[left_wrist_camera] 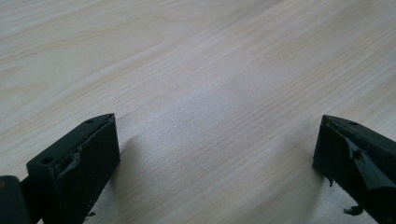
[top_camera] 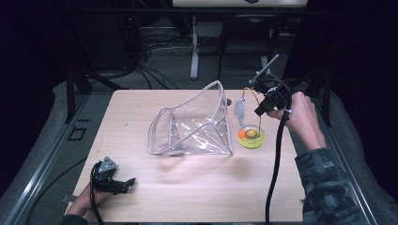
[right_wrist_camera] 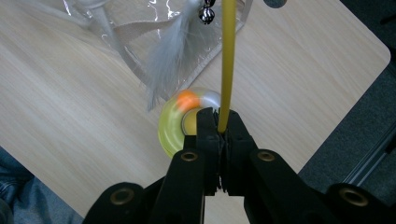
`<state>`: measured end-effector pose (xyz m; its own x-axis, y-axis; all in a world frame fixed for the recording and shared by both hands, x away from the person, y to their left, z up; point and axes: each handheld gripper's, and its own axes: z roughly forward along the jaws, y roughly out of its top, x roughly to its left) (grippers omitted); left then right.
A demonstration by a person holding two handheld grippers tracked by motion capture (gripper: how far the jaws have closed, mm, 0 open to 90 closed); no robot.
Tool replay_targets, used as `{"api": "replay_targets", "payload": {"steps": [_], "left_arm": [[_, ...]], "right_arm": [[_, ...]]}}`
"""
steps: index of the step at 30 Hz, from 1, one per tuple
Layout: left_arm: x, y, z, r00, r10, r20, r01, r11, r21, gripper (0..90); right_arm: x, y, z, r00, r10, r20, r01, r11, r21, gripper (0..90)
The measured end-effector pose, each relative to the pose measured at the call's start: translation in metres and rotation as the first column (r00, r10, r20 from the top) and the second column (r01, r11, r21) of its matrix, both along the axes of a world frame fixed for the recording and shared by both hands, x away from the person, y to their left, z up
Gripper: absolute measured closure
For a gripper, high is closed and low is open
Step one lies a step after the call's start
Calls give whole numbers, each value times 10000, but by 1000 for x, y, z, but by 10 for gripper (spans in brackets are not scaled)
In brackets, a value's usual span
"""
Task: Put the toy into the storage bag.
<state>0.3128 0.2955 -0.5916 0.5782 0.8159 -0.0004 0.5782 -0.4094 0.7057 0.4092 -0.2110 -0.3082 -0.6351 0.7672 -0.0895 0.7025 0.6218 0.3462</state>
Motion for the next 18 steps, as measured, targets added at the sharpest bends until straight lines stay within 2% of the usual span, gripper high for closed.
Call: {"api": "replay_targets", "payload": {"steps": [9,13,18], "left_arm": [[0,0,0,10000,-7,1,7,10000,1,2],[0,0,0,10000,-14,5,14,10000,0,2],[0,0,0,10000,-20,2,20,10000,-1,2]], "right_arm": [[2,5,11,9998,114,141,-113,9999,-114,880],[3,7,16,9997,122,197,-122,9999,0,880],[5,10,21,9995,141,272,-137,9998,-143,880]]}}
